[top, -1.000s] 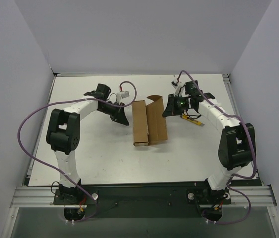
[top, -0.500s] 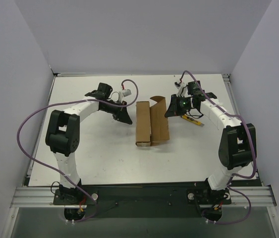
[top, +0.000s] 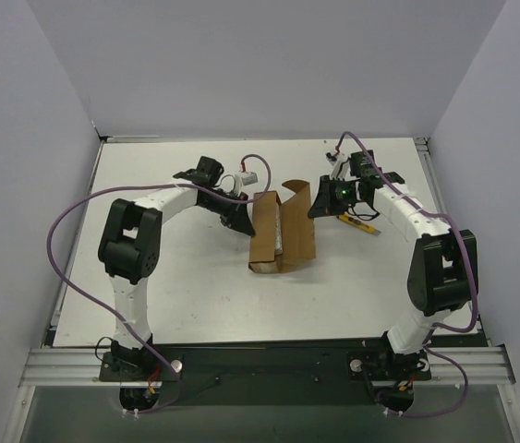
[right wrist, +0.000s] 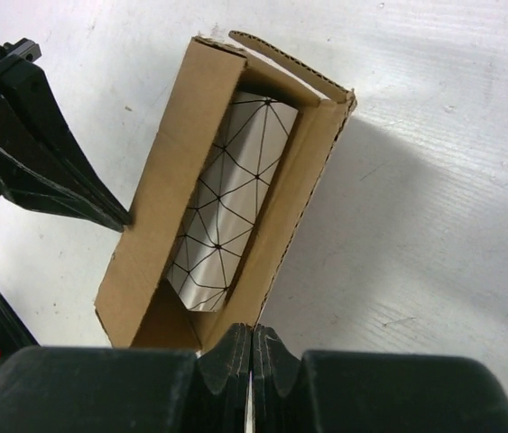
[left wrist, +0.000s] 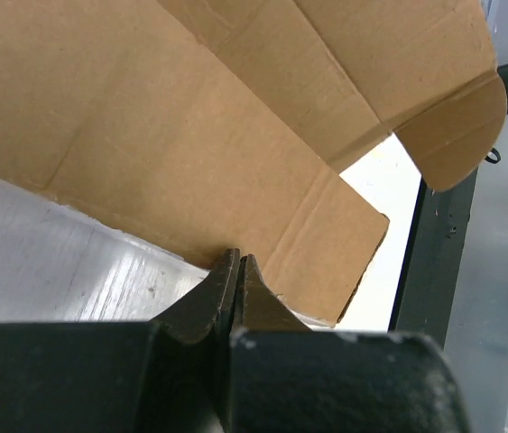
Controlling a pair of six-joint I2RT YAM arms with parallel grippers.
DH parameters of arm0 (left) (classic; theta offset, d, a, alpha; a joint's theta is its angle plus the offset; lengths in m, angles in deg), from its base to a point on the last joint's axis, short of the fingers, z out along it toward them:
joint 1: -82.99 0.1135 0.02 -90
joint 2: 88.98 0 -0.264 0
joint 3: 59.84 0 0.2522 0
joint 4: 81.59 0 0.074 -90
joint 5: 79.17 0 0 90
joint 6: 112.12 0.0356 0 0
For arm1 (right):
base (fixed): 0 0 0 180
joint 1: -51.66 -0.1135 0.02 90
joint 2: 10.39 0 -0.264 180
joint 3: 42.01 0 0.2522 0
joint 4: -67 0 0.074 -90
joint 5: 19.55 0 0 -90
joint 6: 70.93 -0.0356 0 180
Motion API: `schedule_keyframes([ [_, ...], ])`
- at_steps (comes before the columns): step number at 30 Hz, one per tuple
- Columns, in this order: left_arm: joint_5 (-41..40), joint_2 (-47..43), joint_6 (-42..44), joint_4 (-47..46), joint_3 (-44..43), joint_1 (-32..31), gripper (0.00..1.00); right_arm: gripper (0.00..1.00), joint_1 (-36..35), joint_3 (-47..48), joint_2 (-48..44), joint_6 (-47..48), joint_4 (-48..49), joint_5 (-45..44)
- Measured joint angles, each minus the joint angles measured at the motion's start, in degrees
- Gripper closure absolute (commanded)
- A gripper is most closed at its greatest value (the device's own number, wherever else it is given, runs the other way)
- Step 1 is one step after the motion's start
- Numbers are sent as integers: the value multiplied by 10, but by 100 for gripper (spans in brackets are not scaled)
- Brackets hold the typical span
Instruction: Unpack the express box
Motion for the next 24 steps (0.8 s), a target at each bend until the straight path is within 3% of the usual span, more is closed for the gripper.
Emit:
schedule_keyframes([
  [6, 2, 2, 4, 15, -1, 21, 100, 99, 6, 0, 0, 14, -1, -23],
  [9, -1, 3, 4, 16, -1, 29, 100, 77, 7, 0, 5, 23, -1, -38],
  [10, -1, 4, 4, 16, -1, 30, 100, 65, 7, 0, 8, 28, 0, -45],
  [13, -1, 8, 4, 17, -1, 32, 100, 53, 7, 0, 19, 44, 0, -75],
  [24, -12, 13, 4, 18, 0, 42, 100, 50, -15, -8, 37, 123, 2, -194],
])
